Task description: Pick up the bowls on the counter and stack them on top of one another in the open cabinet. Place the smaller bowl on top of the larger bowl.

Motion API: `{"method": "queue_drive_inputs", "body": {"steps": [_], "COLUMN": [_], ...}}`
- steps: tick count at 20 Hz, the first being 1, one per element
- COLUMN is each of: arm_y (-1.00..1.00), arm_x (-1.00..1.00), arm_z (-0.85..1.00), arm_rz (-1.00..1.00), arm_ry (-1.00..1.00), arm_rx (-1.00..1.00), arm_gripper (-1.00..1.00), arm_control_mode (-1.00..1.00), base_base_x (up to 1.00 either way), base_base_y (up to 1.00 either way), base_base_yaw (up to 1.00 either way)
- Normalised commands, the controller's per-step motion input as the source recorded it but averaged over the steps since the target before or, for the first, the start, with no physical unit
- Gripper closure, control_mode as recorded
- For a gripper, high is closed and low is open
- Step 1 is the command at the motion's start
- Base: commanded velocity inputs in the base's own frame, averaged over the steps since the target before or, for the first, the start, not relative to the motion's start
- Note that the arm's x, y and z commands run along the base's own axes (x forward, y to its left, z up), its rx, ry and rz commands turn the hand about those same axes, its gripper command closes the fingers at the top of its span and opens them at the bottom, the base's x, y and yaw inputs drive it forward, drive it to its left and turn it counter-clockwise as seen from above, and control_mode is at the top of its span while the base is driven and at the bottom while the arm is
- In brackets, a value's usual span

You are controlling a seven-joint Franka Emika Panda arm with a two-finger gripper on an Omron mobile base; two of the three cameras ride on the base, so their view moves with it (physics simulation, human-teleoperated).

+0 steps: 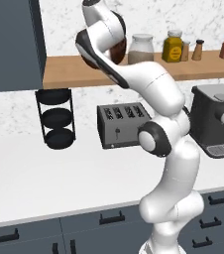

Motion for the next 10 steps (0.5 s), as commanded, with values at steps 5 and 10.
{"method": "queue_drive_inputs", "body": {"steps": [5, 10], "arm_y": [0.00, -0.06], "arm_x": [-0.09, -0.92], "arm_z": [-0.01, -0.09], "arm_rz": [0.00, 0.00], "arm_ry": [-0.07, -0.14], "arm_rx": [-0.02, 0.00], "arm_gripper": [-1.00, -1.00], "arm_control_mode": [-1.00, -1.00], "base_base_x": [0.00, 0.00], "base_base_y": [0.00, 0.00], "base_base_yaw": [0.00, 0.00]}}
